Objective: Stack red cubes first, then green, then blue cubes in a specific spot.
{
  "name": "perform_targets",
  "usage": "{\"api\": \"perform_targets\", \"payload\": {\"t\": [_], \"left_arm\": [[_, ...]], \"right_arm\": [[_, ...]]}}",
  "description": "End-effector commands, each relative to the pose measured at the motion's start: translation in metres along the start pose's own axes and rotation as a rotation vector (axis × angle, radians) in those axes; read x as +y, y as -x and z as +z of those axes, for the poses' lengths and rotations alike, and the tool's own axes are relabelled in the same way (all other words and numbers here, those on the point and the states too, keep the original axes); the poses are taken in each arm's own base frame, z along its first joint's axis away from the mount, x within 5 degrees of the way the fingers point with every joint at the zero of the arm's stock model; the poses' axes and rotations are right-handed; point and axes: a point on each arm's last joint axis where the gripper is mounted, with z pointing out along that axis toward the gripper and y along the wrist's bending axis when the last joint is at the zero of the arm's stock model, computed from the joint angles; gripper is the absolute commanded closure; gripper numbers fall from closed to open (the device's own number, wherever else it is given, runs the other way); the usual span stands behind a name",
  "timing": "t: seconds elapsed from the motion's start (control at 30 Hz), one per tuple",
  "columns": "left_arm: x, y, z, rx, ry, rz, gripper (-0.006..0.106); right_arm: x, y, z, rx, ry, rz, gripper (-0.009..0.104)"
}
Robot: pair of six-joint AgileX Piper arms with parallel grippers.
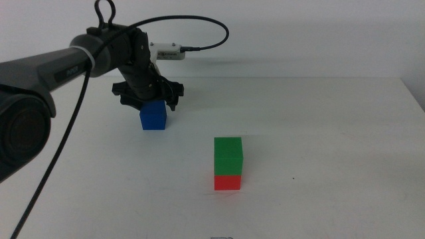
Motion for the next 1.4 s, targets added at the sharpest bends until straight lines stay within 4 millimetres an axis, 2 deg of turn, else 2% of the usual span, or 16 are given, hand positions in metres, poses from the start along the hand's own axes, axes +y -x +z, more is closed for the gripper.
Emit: {"api": "perform_targets", "payload": {"t": [0.0,0.07,0.2,0.33,0.37,0.5,0.6,0.7,0.8,1.03,1.2,1.37], "left_arm": [[-0.003,0.019,-0.033,-0.129,-0.015,-0.040,0.019],[-0.002,0.019,-0.030,-0.123,-0.012,-0.047,0.031],[-0.002,0.017,-0.031,-0.105,-0.010,-0.051,0.065],[-0.003,0.011,-0.052,-0.029,-0.023,-0.080,0.098],[-0.003,0.011,-0.061,-0.027,-0.023,-0.077,0.102],[-0.010,0.004,-0.107,-0.046,-0.016,-0.112,0.102],[-0.025,-0.015,-0.138,-0.119,-0.012,-0.097,0.102],[-0.042,-0.044,-0.155,-0.138,-0.016,-0.153,0.102],[-0.066,-0.060,-0.173,-0.154,-0.028,-0.186,0.102],[-0.130,-0.083,-0.198,-0.174,-0.029,-0.116,0.102],[-0.154,-0.092,-0.200,-0.192,-0.088,-0.104,0.102],[-0.163,-0.094,-0.188,-0.180,-0.103,-0.102,0.102]], "right_arm": [[-0.002,0.013,-0.002,-0.082,-0.024,-0.018,0.004],[-0.002,0.013,-0.002,-0.082,-0.024,-0.018,0.004],[-0.002,0.013,-0.002,-0.081,-0.024,-0.018,0.004],[-0.002,0.013,-0.002,-0.081,-0.024,-0.018,0.004],[-0.002,0.013,-0.002,-0.081,-0.024,-0.018,0.004],[-0.002,0.013,-0.002,-0.081,-0.024,-0.018,0.004],[-0.002,0.013,-0.002,-0.081,-0.024,-0.018,0.004],[-0.002,0.013,-0.002,-0.081,-0.024,-0.018,0.004],[-0.002,0.013,-0.002,-0.081,-0.024,-0.018,0.004],[-0.002,0.013,-0.002,-0.081,-0.024,-0.018,0.004],[-0.002,0.013,-0.002,-0.081,-0.024,-0.018,0.004],[-0.002,0.013,-0.002,-0.081,-0.024,-0.018,0.004]]}}
